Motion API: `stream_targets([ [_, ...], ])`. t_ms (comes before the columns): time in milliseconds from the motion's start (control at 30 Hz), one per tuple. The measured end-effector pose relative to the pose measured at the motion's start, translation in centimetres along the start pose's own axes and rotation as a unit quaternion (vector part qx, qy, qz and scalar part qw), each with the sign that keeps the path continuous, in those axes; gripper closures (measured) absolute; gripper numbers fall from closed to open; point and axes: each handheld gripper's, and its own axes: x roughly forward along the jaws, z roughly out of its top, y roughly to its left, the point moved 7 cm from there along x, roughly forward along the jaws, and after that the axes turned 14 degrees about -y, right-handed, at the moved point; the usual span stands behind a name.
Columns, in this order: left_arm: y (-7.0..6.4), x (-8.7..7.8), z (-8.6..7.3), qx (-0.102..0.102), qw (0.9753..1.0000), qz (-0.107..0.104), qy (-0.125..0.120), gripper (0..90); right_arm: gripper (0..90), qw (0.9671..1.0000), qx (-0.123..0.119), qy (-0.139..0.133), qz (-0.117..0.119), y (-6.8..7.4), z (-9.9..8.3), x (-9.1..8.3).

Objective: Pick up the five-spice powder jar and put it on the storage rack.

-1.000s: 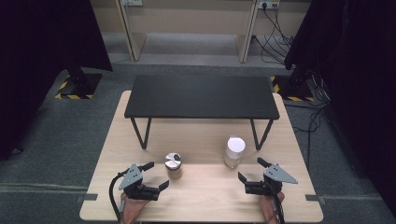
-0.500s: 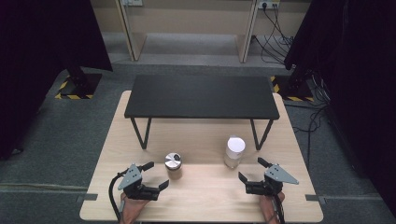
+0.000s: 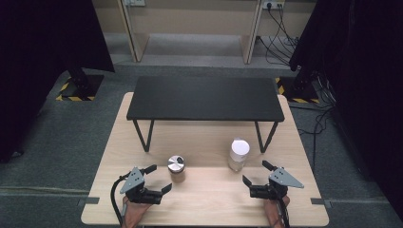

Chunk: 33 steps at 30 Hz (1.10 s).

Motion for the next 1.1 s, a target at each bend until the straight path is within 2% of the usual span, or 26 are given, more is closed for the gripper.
stream_targets([
  [833, -0.08, -0.1, 0.0, 0.003, 1.0, 0.003, -0.001, 3.1, 0.5, 0.9999, 0.0, -0.004, -0.012, 0.13, -0.04, -0.24],
  [1100, -0.1, 0.01, -0.01, 0.003, 1.0, -0.001, 0.0, 3.1, 0.5, 0.9999, -0.002, -0.009, -0.007, 0.08, -0.09, -0.3],
])
